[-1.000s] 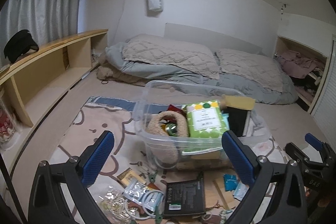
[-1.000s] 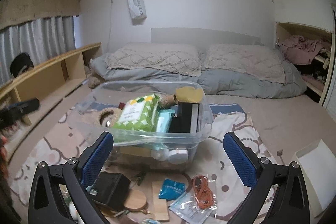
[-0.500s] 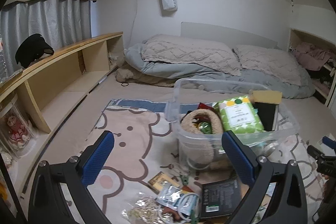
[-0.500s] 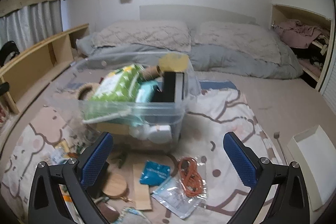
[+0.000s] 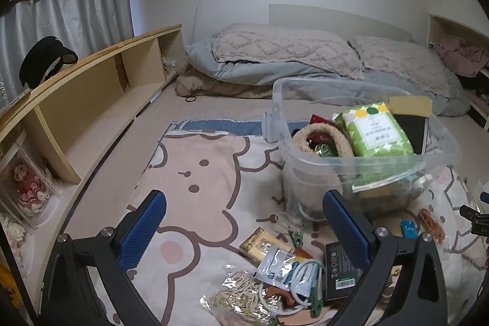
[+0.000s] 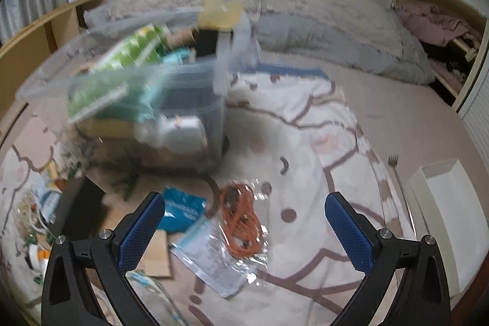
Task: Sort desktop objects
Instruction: 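Withdraw both tools from the clear box and turn toward the blanket clutter, then move the right tool to the bagged orange cable while the left tool approaches the pink candy bag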
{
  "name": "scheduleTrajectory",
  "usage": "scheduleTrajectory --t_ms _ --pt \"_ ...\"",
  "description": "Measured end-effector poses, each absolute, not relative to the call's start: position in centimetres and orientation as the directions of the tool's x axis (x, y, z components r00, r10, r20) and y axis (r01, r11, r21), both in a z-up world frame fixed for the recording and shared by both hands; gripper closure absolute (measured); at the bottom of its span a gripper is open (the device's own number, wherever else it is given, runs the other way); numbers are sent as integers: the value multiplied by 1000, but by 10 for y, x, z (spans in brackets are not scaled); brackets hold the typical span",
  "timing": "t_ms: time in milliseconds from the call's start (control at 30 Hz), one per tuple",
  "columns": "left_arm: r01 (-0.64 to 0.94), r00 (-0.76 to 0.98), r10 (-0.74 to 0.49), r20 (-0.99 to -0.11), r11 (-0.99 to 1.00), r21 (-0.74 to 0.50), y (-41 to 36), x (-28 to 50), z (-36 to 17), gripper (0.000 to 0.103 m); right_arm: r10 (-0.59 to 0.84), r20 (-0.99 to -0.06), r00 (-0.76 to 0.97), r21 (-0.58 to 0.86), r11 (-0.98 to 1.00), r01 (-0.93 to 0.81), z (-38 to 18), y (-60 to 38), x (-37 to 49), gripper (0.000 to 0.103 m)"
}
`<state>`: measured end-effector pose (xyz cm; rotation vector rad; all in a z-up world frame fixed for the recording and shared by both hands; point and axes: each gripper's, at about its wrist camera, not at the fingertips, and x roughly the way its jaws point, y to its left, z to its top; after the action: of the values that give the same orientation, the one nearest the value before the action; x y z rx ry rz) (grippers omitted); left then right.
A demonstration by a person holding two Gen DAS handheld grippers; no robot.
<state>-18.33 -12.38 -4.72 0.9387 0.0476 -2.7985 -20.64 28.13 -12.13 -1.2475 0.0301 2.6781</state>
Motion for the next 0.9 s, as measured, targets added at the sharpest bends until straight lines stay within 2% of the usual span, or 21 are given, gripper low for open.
scheduleTrajectory --t_ms 367,467,900 --pt "179 -767 -172 -618 -983 52 -134 -182 -58 0 212 -869 -448 -92 -957 -275 -175 312 -221 0" --pt "177 -769 -178 -613 -982 64 -137 -178 -57 0 168 -897 -410 -45 -955 -293 -190 316 -227 0" --pt "238 -710 -216 -670 -969 59 -176 -175 -81 0 142 -928 -345 -45 -960 -275 -222 308 -247 0"
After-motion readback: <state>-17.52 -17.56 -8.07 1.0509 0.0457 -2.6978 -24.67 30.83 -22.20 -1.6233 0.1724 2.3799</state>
